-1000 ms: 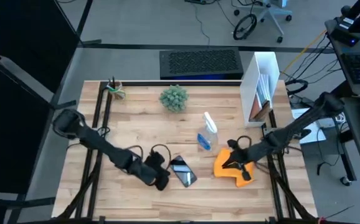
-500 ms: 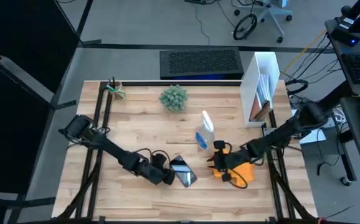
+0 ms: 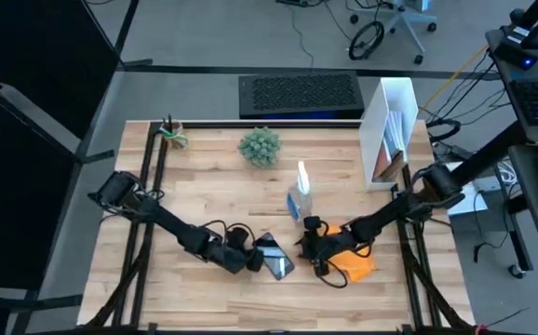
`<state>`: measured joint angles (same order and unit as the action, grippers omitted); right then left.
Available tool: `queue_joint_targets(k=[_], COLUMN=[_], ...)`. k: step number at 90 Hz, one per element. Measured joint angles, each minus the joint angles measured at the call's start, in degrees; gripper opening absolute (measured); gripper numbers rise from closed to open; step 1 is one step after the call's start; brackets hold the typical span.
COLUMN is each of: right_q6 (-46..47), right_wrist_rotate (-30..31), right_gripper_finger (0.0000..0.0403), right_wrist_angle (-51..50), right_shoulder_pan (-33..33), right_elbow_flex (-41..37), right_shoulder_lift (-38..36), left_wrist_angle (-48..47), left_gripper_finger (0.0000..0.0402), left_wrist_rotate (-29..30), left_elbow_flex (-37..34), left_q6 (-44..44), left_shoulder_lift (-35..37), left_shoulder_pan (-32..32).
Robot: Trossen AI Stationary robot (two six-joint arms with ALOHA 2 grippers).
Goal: Apply microfiber cloth
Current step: Spray cleaner from the bottle onto the cellphone
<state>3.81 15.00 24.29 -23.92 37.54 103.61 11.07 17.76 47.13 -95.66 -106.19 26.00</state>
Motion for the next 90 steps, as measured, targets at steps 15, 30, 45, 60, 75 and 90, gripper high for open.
queue_joint_targets(k=[15, 30, 45, 60, 75, 90], right_q6=[0.11, 0.44, 0.21, -0.04, -1.06, -1.99], right_wrist_rotate=[0.26, 0.11, -0.13, -0.06, 0.07, -0.02], right_gripper_finger=[0.0165, 0.0165, 0.0165, 0.0165, 0.0164, 0.0164], right_wrist_angle=[2.29, 4.58, 5.11, 5.3, 6.61, 7.55], right_shoulder_pan=[0.0, 0.0, 0.02, 0.02, 0.02, 0.02], right_elbow_flex=[3.14, 4.97, 5.76, 5.77, 5.77, 5.77], right_shoulder_lift=[4.63, 6.89, 7.11, 7.15, 7.26, 7.28], left_wrist_angle=[4.4, 7.34, 9.26, 11.2, 10.91, 10.78], left_gripper_finger=[0.0153, 0.0153, 0.0153, 0.0153, 0.0153, 0.0132], left_wrist_rotate=[1.15, 2.4, 3.65, 4.07, 4.26, 4.65], left_elbow_flex=[0.06, 0.24, 0.22, 0.11, 0.68, 0.72], left_q6=[0.07, -0.03, 1.79, 5.55, 8.42, 9.81], left_shoulder_lift=[-3.08, -4.47, -4.66, -4.81, -4.96, -4.96], left_shoulder_pan=[-0.17, -0.39, -0.99, -1.27, -1.67, -2.27])
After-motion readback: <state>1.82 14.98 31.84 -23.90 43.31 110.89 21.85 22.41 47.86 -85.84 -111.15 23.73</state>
